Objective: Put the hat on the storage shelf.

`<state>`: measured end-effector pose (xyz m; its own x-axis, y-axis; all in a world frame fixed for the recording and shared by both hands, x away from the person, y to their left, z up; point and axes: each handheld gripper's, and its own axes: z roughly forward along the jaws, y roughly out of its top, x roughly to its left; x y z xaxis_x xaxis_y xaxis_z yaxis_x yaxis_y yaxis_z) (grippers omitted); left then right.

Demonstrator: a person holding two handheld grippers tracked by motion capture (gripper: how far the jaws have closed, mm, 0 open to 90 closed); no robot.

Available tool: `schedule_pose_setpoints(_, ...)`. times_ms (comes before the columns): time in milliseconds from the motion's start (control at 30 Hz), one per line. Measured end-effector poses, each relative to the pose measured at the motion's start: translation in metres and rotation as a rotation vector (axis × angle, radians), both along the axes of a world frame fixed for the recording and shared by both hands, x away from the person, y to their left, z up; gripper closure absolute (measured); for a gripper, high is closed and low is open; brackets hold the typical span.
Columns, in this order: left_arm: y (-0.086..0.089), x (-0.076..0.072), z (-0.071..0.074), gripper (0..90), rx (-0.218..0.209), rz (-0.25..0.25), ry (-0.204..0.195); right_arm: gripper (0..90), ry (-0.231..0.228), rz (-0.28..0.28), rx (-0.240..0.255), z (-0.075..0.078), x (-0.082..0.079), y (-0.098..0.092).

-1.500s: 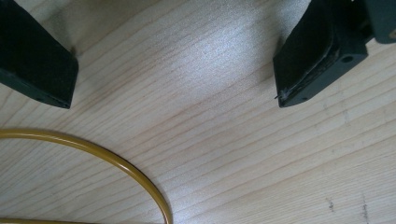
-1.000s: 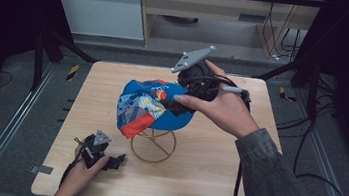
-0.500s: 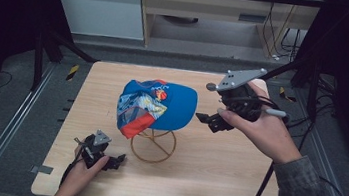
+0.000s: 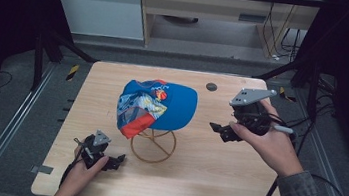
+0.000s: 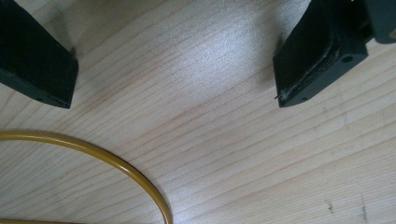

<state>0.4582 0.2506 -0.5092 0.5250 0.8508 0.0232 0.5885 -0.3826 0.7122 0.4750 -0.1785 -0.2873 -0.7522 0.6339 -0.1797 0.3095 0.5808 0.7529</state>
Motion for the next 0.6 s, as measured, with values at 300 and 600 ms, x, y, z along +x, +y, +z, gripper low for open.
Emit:
schedule_pose_setpoints(300,0.000,0.000,0.000,0.0,-0.001,0.001,0.002,14.4,0.045,-0.066,0.023,-0.049,0.003,-0.013)
schedule_pose_setpoints(600,0.000,0.000,0.000,0.0,0.003,-0.001,0.000,14.5,0.073,-0.105,0.017,-0.088,0.005,-0.023)
